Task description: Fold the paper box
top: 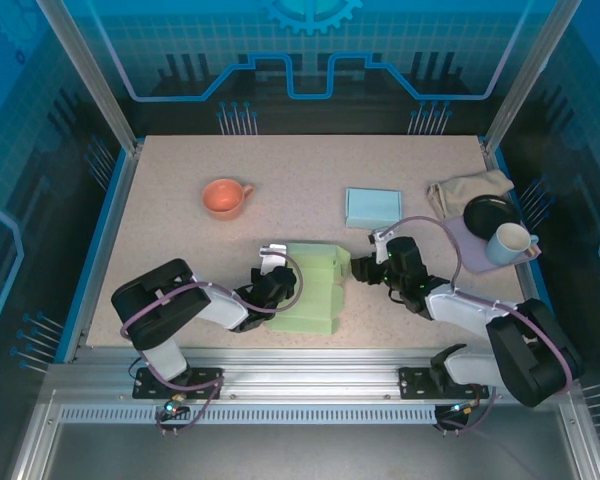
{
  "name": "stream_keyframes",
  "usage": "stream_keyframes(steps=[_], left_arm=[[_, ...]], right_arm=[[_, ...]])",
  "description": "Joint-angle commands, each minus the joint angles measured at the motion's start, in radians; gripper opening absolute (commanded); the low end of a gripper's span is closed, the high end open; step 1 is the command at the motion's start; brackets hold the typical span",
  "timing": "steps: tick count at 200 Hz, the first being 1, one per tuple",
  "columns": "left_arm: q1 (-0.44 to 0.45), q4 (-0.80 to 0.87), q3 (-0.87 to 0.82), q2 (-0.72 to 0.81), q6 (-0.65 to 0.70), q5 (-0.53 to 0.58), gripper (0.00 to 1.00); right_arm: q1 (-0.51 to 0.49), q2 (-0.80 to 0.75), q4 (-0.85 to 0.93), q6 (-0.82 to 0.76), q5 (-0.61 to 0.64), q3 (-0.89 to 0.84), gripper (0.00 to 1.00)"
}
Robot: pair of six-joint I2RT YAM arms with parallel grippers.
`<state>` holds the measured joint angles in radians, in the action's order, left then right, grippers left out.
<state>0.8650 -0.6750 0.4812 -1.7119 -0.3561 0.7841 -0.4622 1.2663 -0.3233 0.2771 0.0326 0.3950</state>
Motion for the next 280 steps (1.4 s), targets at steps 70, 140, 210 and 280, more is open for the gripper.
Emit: stream_keyframes(steps=[70,140,210,280], left_arm=[[0.002,0.084,0.036,0.027,0.004,0.013,0.00],[0.001,0.084,0.042,0.039,0.007,0.007,0.00],[0.001,0.087,0.050,0.033,0.002,0.002,0.00],[0.001,0.096,0.066,0.024,0.006,-0.004,0.00]], right_arm=[[-0.087,-0.054,-0.009,0.051,0.024,-0.037,0.60],[-0.184,-0.177,0.113,0.170,0.118,-0.105,0.61],[-0.185,-0.256,0.141,0.190,0.155,-0.142,0.62],[-0.199,-0.157,0.069,0.165,0.060,-0.095,0.62]])
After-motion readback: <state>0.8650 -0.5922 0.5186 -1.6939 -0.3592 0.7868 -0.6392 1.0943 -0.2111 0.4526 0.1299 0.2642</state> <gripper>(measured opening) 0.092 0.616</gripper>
